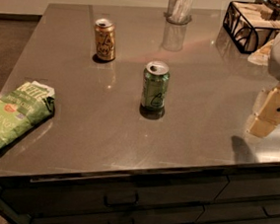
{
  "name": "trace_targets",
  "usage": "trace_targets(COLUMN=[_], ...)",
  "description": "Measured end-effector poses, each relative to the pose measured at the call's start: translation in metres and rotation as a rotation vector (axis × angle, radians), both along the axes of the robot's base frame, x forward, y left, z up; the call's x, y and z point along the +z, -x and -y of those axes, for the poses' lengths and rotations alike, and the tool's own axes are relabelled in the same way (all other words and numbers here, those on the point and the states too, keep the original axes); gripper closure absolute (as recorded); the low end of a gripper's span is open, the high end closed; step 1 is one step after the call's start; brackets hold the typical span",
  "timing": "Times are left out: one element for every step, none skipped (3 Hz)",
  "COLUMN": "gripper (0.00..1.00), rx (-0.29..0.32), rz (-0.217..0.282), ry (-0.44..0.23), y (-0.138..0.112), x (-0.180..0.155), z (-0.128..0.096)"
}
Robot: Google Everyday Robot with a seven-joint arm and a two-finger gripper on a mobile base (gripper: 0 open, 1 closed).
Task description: Knock green can over
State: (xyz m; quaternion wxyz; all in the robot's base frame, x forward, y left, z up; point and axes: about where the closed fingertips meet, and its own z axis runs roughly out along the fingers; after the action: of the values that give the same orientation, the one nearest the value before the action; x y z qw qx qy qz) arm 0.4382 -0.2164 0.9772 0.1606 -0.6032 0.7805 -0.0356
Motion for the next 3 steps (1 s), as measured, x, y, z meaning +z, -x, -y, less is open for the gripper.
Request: trace_targets(gripper=[0.00, 0.00, 0.00], rx=[0.000, -0.033, -0.079], rz=[0.002, 0.020, 0.019], ry=[0.000, -0.014, -0.040], y=[0.000, -0.008, -0.027], x=[0.000, 0.001, -0.006], z=[0.000, 0.000, -0.001])
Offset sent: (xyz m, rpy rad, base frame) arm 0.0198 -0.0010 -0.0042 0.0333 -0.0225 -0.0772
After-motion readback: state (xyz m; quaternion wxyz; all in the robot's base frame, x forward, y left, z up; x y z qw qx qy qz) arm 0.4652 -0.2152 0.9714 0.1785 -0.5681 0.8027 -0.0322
